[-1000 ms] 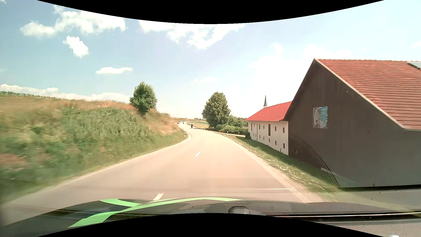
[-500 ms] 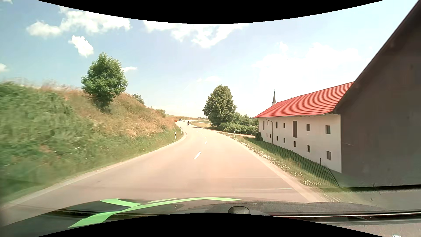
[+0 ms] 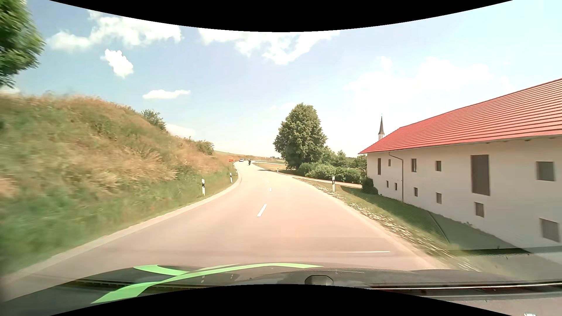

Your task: Follow the waypoints while adhering to traffic rules and regulations

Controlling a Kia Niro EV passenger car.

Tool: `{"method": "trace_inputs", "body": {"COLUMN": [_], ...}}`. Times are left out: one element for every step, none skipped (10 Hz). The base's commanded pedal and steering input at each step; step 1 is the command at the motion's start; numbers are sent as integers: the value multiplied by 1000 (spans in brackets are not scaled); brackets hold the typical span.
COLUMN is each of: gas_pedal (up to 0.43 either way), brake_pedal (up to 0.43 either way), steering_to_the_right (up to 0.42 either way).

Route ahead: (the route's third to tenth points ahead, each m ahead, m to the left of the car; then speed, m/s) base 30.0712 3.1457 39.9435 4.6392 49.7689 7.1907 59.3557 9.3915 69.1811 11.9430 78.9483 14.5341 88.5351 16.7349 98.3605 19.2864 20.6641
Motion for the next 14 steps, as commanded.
{"method": "trace_inputs", "body": {"gas_pedal": [197,209,220,220,220,228,228,228,228,228,228,228,228,228], "brake_pedal": [0,0,0,0,0,0,0,0,0,0,0,0,0,0], "steering_to_the_right": [-25,-26,-28,-29,-29,-29,-30,-32,-34,-33,-35,-35,-35,-35]}}
